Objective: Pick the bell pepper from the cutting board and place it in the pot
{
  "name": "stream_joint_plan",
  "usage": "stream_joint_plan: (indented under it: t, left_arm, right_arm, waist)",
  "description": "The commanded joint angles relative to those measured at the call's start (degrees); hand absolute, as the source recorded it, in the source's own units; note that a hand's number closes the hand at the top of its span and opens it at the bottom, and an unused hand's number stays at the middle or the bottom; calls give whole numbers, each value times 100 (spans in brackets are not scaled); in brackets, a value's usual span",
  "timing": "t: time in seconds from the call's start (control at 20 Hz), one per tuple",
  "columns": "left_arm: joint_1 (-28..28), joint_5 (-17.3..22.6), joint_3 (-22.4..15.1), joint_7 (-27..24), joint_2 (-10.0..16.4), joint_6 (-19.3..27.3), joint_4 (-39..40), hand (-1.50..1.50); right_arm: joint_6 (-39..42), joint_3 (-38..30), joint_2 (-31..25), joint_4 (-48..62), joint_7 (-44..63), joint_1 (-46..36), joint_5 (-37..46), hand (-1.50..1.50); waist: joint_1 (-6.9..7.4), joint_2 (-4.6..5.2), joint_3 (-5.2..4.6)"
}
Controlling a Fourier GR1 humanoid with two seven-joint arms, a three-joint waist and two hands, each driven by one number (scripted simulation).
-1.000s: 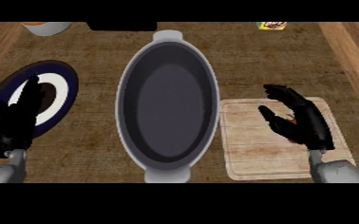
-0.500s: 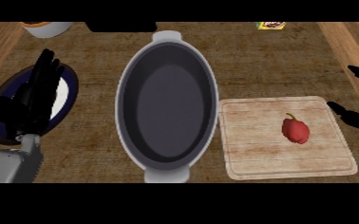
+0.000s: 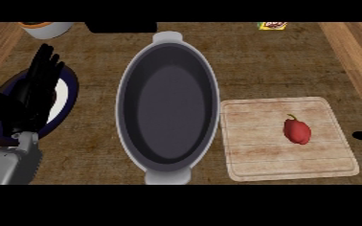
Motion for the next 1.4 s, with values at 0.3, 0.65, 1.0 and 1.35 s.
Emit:
stream_joint_plan:
  t: [0.3,0.65,1.0,1.35]
  left_arm:
    - [-103,-145,-73,1,-246,142,10,0]
    - [-36,-82,189,-31,-146,-185,128,0]
    - [68,-545,119,293,-507,-98,-257,0]
    - [158,-579,257,20,-623,-354,-46,0]
  right_arm:
    - [1309,1465,-830,-1375,2823,-270,1050,-150]
    - [2061,2191,-148,-1823,4406,-687,1364,-150]
    - [2429,1845,660,-1711,4509,-665,1889,-150]
    - [2317,2104,1101,-984,4755,-815,2881,-150]
  waist:
    - [120,22,-7]
    - [88,23,5]
    - [65,15,10]
    - [88,23,10]
